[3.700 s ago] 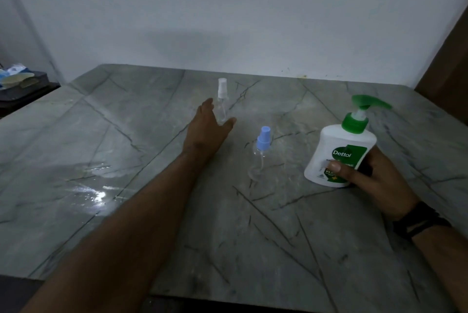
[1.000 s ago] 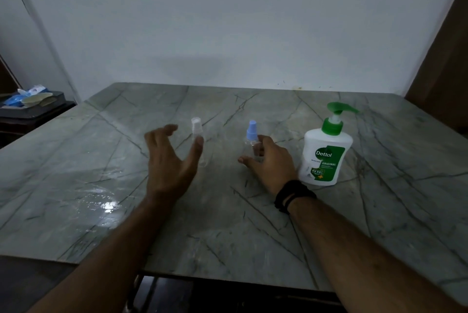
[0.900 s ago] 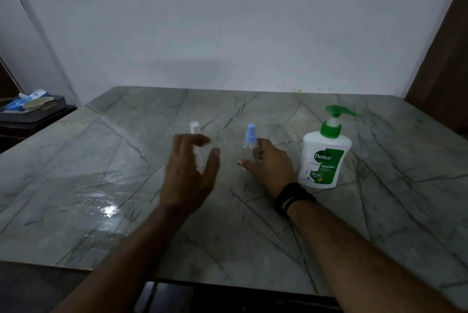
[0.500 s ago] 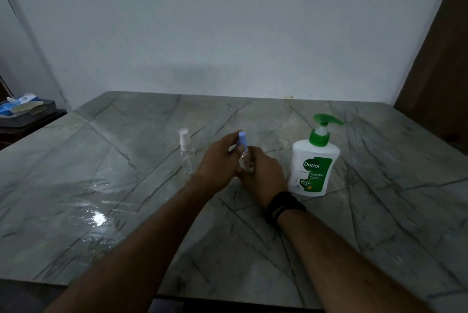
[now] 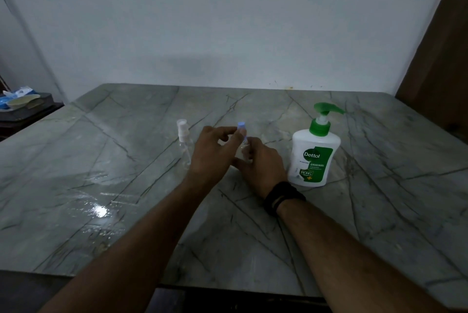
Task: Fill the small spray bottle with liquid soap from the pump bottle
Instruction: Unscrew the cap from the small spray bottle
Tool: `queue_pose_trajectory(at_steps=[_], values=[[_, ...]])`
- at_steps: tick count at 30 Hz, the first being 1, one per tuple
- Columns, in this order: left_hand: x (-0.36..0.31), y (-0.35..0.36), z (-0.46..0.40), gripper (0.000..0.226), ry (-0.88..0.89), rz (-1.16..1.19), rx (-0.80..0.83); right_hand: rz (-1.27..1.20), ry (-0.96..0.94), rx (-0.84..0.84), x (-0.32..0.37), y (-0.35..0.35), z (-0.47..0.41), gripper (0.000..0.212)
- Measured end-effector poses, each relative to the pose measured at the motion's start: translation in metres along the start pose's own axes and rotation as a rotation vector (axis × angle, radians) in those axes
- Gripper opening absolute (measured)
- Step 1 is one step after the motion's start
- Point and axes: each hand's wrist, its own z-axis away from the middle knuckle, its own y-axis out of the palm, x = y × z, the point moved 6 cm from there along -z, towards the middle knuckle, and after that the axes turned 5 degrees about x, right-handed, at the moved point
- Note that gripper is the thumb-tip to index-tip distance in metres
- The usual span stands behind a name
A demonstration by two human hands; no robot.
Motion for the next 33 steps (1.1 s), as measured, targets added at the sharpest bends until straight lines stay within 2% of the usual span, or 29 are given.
queue_pose_trajectory(at_steps=[3,7,11,15,17,22,27,30,33], values=[[0.004,-0.006,0.007,0.025,-0.086,0.148,-0.037,0.003,0.003,0.014,0.000,0.001,0.000,0.062],[-0.004,0.002,0.008,0.030,-0.093,0.270,0.095,0.035,-0.005,0.020,0.001,-0.001,0.000,0.061],[-0.003,-0.004,0.005,0.036,-0.077,0.128,0.013,0.010,0.011,0.029,0.003,-0.001,0.000,0.064],[-0.010,0.002,0.001,0.044,-0.020,-0.003,0.086,0.004,0.020,0.027,0.002,-0.001,0.000,0.061],[-0.016,0.000,-0.001,0.042,0.012,-0.043,0.071,-0.003,0.023,0.022,0.002,-0.002,0.000,0.063],[-0.041,-0.015,-0.007,0.039,0.118,-0.115,-0.091,0.012,0.015,0.040,0.002,-0.002,0.000,0.065],[-0.066,-0.049,0.013,0.026,0.331,-0.069,-0.266,-0.013,0.035,0.051,0.003,-0.003,-0.001,0.068],[-0.055,-0.054,0.038,0.025,0.365,-0.283,-0.203,-0.004,0.018,0.046,0.004,-0.003,-0.001,0.068],[-0.031,-0.043,0.054,0.025,0.268,-0.444,-0.058,0.018,0.007,0.040,0.004,-0.001,0.000,0.068]])
